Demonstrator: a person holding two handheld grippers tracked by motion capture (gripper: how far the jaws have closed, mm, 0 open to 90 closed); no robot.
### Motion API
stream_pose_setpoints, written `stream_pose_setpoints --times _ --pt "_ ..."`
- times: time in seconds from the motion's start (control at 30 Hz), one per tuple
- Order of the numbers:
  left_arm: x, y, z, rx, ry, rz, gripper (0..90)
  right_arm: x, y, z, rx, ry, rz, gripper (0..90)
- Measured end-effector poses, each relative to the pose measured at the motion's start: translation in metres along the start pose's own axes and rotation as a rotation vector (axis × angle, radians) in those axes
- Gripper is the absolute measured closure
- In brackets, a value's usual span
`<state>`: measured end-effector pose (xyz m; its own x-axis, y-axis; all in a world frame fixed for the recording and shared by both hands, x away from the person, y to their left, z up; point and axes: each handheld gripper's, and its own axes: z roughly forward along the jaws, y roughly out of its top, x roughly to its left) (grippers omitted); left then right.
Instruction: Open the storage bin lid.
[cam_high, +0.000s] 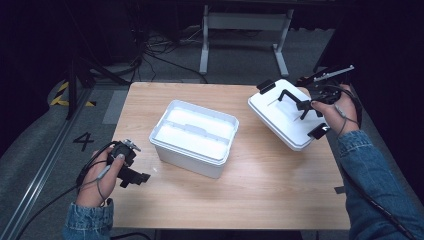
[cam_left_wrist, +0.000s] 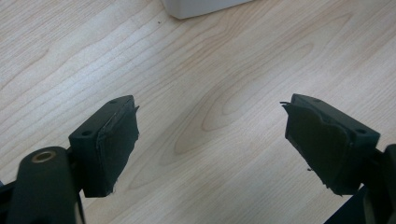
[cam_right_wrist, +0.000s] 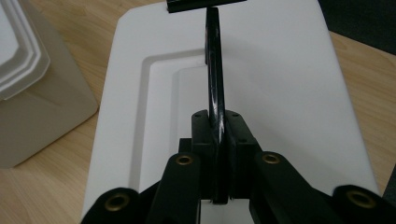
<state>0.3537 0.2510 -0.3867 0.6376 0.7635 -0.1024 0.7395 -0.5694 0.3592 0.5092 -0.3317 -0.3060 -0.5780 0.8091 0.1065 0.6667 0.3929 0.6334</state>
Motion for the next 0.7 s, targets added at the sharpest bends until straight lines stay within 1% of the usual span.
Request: stream_pose_setpoints --times 0.03,0.07,0.1,0.13,0.23,0.27,0.43,0.57,0.6,0.67,0.7 --pt "0.0 0.0 0.0 0.005 -0.013 0.013 18.0 -0.001 -0.002 0.003 0.004 -0.001 0.003 84.6" --pt "0.0 0.0 0.0 0.005 -0.013 0.013 17.9 -0.003 -0.005 0.007 0.009 0.001 0.01 84.6" --pt "-0.001 0.0 0.001 0.011 -0.029 0.024 17.9 -0.004 -0.008 0.011 0.011 0.0 0.013 84.6" --pt "-0.001 0.0 0.001 0.012 -0.032 0.025 17.8 -0.005 -0.01 0.014 0.013 0.0 0.013 84.6" --pt "-0.001 0.0 0.0 0.013 -0.036 0.023 17.9 -0.008 -0.016 0.022 0.018 0.0 0.026 84.6" --pt "-0.001 0.0 0.0 0.007 -0.038 0.028 17.9 -0.008 -0.016 0.022 0.018 0.0 0.026 84.6" --pt "0.0 -0.001 -0.002 0.0 -0.05 0.025 17.7 -0.012 -0.027 0.036 0.015 0.0 0.036 84.6" --pt "0.001 -0.001 -0.002 0.0 -0.06 0.035 17.7 -0.013 -0.033 0.045 0.011 0.007 0.045 84.7" --pt "0.001 -0.002 -0.002 0.002 -0.063 0.026 17.6 -0.014 -0.035 0.049 0.012 0.01 0.048 84.6" --pt "0.002 -0.002 -0.002 -0.009 -0.062 0.025 17.8 -0.014 -0.038 0.054 0.014 0.012 0.051 84.6" --pt "0.002 -0.002 -0.003 -0.008 -0.061 0.019 17.8 -0.014 -0.039 0.055 0.015 0.013 0.054 84.6"
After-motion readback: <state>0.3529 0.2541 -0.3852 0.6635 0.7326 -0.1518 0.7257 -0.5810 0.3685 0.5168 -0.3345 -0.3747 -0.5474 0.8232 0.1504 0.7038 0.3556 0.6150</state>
